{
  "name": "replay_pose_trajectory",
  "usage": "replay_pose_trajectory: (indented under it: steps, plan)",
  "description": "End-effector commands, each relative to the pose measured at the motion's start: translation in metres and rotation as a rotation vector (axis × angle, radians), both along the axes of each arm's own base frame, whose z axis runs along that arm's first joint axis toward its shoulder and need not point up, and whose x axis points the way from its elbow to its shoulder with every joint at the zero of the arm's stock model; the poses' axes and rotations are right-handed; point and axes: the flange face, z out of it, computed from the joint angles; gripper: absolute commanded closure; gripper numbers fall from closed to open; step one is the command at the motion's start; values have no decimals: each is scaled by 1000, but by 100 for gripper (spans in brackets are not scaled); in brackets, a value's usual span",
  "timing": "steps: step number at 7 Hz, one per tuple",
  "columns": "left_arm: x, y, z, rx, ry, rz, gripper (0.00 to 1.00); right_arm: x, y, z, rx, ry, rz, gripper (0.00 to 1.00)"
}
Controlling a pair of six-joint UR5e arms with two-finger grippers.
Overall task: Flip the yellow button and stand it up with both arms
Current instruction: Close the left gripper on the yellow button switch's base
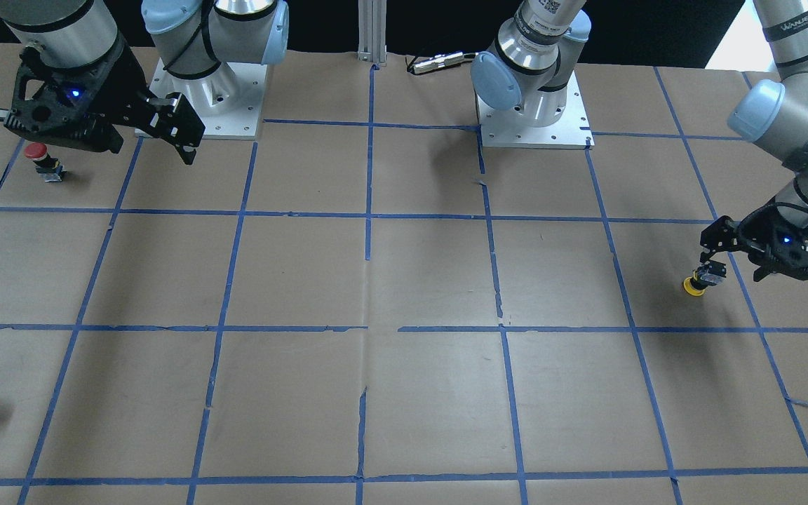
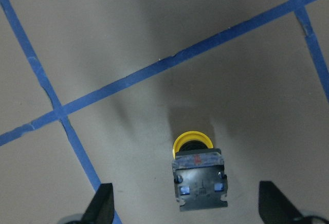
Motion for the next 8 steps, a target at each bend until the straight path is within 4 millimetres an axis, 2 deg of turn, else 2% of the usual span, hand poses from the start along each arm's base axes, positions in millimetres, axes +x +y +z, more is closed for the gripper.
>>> replay_pose_trajectory:
  steps: [1,3,4,5,6,7,8]
  plan:
    - [-2,0,-14,13,26,52,3,0,0,-3,-2,0,-5,0]
    - [-2,-1,-15,10,27,50,5,0,0,-3,0,0,-5,0]
    - [-3,0,-16,16,28,52,18,1,0,-3,-3,-3,-4,0]
    - [-3,1,-17,21,26,49,36,1,-1,-2,-10,-10,-5,0]
    - [-3,1,-17,26,28,47,60,1,-1,-2,-10,-10,-6,0]
    - [-3,2,-18,32,23,47,79,0,0,-1,-11,-1,-7,0]
    - [0,1,-14,33,10,45,92,1,0,-1,-12,-5,-7,0]
